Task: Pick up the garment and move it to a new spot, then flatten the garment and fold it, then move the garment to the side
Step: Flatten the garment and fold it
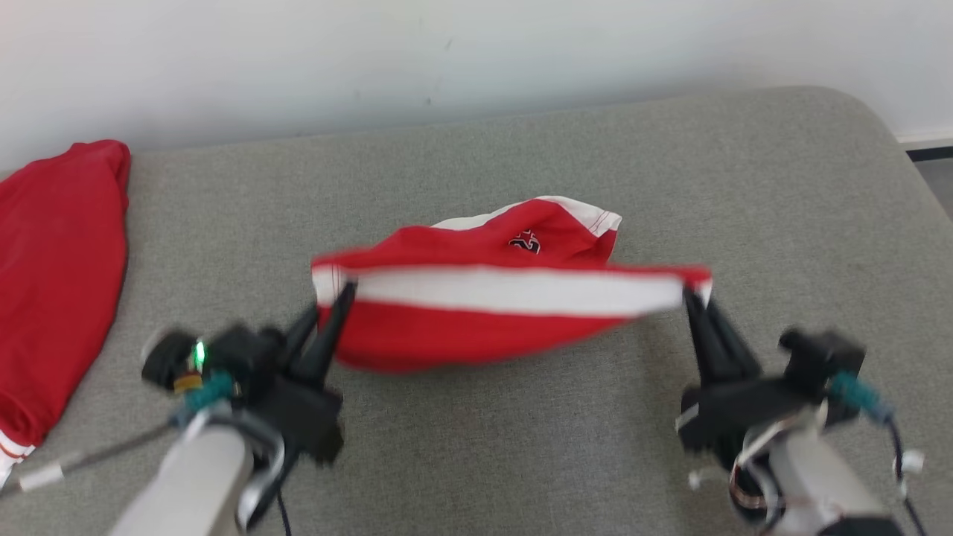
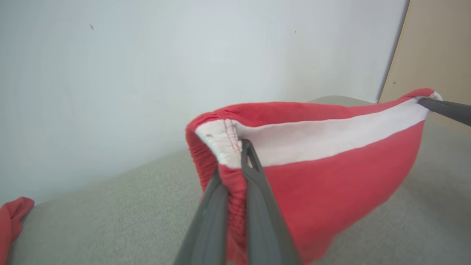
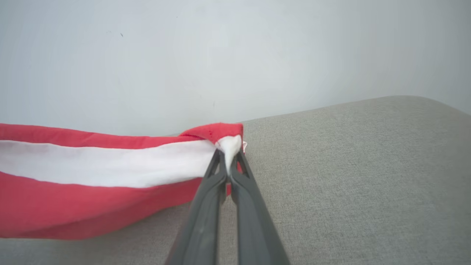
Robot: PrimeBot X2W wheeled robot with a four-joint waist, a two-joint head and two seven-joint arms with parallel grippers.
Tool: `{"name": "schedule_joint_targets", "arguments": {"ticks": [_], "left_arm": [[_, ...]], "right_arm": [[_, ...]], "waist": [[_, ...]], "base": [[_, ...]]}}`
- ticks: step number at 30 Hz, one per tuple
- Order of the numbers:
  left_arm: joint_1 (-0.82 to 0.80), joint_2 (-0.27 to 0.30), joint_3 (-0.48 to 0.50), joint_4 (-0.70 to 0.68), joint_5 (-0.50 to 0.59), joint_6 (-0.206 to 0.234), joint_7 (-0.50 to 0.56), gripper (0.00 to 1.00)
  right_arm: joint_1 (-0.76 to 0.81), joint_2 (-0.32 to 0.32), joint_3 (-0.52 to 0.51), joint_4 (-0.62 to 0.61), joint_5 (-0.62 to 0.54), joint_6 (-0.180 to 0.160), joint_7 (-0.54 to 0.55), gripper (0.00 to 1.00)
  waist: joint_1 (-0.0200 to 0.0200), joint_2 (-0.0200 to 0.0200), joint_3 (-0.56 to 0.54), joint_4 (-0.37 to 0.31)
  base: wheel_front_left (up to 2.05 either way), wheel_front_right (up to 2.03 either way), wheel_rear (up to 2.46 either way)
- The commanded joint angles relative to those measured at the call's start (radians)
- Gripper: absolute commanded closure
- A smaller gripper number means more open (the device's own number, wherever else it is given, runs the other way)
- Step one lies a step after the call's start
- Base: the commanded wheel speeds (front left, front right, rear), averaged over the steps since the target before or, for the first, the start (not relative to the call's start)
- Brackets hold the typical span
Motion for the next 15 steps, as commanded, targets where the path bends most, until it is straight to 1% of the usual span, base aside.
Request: {"name": "schedule_joint_targets", "arguments": {"ticks": [1, 5, 9, 11, 15], "left_arm": [[-0.044, 0.009, -0.007, -0.007, -0.019, 0.002, 0.004, 1.00], [-0.231, 0.033, -0.053, -0.022, -0.083, 0.002, 0.055, 1.00], [-0.471, 0.041, -0.081, -0.021, -0.171, 0.002, 0.123, 1.00], [-0.598, 0.034, -0.073, -0.003, -0.219, 0.002, 0.155, 1.00], [-0.850, 0.015, -0.077, 0.052, -0.252, 0.002, 0.194, 1.00]], "right_arm": [[-0.036, -0.009, 0.007, -0.011, 0.019, 0.001, 0.000, 1.00], [-0.206, -0.048, 0.046, -0.025, 0.082, 0.001, 0.003, 1.00], [-0.440, -0.079, 0.057, -0.021, 0.171, 0.000, 0.050, 1.00], [-0.573, -0.097, 0.058, -0.008, 0.203, 0.000, 0.080, 1.00], [-0.832, -0.118, 0.054, 0.033, 0.244, 0.000, 0.130, 1.00]], "waist": [[0.0001, -0.0001, 0.010, 0.003], [0.0001, -0.0001, 0.063, 0.008], [0.0001, -0.0001, 0.164, 0.016], [0.0001, -0.0001, 0.222, 0.019], [0.0001, -0.0001, 0.334, 0.020]], "base": [[0.00, 0.00, 0.00], [0.00, 0.00, 0.00], [0.00, 0.00, 0.00], [0.00, 0.00, 0.00], [0.00, 0.00, 0.00]]}}
